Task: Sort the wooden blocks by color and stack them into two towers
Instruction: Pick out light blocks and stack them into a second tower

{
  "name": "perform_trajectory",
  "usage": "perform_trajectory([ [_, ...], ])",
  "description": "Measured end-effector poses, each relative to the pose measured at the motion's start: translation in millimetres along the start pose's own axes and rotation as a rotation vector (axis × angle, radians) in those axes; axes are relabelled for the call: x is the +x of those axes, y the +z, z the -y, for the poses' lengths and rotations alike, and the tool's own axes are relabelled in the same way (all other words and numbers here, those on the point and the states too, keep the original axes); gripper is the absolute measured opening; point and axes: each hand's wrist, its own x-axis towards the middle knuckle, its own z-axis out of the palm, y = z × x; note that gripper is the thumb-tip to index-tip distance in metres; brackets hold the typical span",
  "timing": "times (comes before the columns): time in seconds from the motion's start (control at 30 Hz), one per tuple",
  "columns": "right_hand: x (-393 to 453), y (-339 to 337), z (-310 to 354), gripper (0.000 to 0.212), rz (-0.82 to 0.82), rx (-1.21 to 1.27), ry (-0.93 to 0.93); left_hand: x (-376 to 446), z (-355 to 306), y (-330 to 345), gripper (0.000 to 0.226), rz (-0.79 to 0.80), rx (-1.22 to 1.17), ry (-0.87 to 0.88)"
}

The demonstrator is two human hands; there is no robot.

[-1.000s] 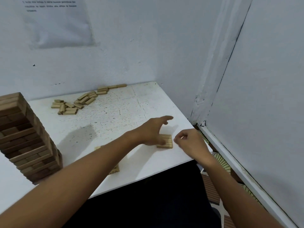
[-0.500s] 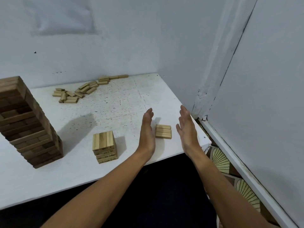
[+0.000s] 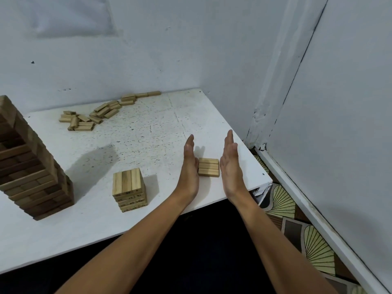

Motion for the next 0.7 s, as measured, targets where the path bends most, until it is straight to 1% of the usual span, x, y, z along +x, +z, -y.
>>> perform_trajectory([
  [0.03,-0.1,0.3,-0.9,0.075,0.012,-0.019,-0.003,0.7,0.6,-0.5,0.073,0.006,0.004,-0.001],
  [0.13,-0.2,0.4,-4.0,0.095,0.041,-0.06,-0.022,1.4,2.9,-1.5,0.073,0.012,0.005,-0.002],
  [0.23,1.8,0.0,-6.9,0.098,0.062,-0.058,-0.032,1.2,4.0,-2.0,0.072,0.02,0.015,-0.007],
  [0.33,2.8,-1.1,-7.4,0.098,0.047,-0.033,-0.022,0.2,2.4,-1.2,0.059,0.035,0.075,0.001],
  [0.37,2.8,-2.0,-6.0,0.094,0.024,-0.021,-0.021,-1.2,0.7,-0.5,0.053,0.033,0.14,0.017],
  [0.4,2.9,-2.9,-4.4,0.085,-0.015,-0.021,-0.025,-1.8,-2.2,-0.4,0.047,0.021,0.228,0.041],
  [0.47,3.4,-8.0,2.0,0.06,-0.109,-0.056,-0.04,0.2,-11.0,-1.9,0.051,-0.025,0.429,0.112],
  [0.53,7.9,-19.6,8.6,0.049,-0.148,-0.143,-0.066,8.6,-24.9,-6.5,0.055,-0.017,0.686,0.176],
  [0.6,14.0,-33.8,12.2,0.04,-0.101,-0.312,-0.102,19.2,-41.9,-12.1,0.057,0.11,0.985,0.157],
  [0.67,19.5,-45.6,13.4,0.034,0.006,-0.53,-0.114,27.7,-54.4,-17.9,0.064,0.284,1.242,0.106],
  [0.7,20.4,-49.6,14.9,0.035,0.08,-0.644,-0.105,30.8,-58.1,-20.5,0.069,0.36,1.34,0.086],
])
